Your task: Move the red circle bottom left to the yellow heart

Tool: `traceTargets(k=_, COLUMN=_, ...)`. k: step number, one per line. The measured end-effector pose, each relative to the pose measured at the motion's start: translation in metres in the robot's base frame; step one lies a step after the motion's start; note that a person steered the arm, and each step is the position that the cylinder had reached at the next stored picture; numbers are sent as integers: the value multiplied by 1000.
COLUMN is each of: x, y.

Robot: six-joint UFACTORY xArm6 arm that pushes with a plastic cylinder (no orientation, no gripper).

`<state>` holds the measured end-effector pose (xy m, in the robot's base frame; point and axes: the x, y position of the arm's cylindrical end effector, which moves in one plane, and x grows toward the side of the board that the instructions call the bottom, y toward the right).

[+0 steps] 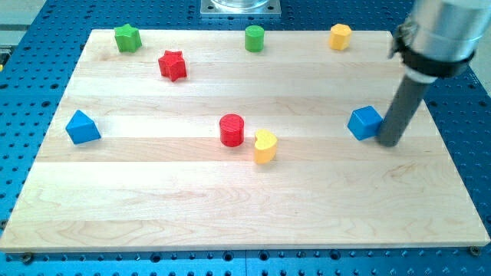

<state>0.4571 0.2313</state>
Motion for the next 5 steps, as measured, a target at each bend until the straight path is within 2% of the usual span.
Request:
traceTargets(k=1, x=57, y=-32)
traceTargets(k=2, x=31, y=-61)
traceTargets(k=3, x=4, y=-37)
traceTargets(k=4, x=5, y=-37)
traceTargets(k=5, x=-17, y=-102)
